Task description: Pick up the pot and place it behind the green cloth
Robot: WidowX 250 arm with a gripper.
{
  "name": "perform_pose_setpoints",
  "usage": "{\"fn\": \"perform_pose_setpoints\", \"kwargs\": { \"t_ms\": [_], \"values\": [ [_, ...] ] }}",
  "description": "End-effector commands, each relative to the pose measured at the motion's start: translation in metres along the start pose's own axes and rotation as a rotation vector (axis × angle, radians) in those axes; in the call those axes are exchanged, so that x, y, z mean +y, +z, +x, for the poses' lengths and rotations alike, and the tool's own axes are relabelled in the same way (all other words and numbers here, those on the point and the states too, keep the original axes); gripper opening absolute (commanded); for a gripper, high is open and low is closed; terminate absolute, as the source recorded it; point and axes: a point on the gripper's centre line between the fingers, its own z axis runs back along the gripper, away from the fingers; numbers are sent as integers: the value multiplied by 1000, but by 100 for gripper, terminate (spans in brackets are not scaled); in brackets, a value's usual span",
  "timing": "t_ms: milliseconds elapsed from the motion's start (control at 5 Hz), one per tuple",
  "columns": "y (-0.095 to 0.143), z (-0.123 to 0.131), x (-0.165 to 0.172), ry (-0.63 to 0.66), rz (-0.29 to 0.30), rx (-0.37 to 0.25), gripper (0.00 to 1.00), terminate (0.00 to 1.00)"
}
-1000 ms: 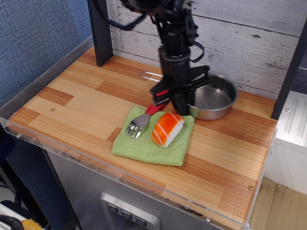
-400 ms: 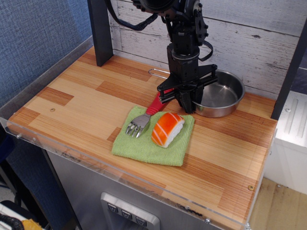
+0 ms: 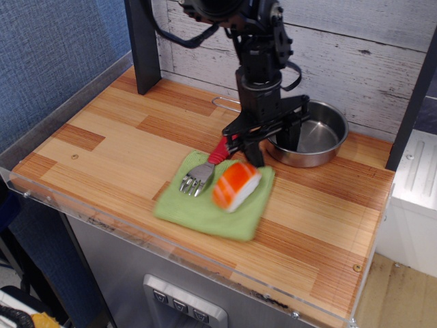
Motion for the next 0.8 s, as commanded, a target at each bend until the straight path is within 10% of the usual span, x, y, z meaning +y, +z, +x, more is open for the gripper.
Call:
{"fn": "perform_pose_setpoints", "kwargs": {
  "t_ms": [0, 600],
  "values": [
    [64, 3, -5, 11, -109, -36, 100, 0],
    [163, 5, 17, 49, -241, -74, 100, 0]
  ]
}}
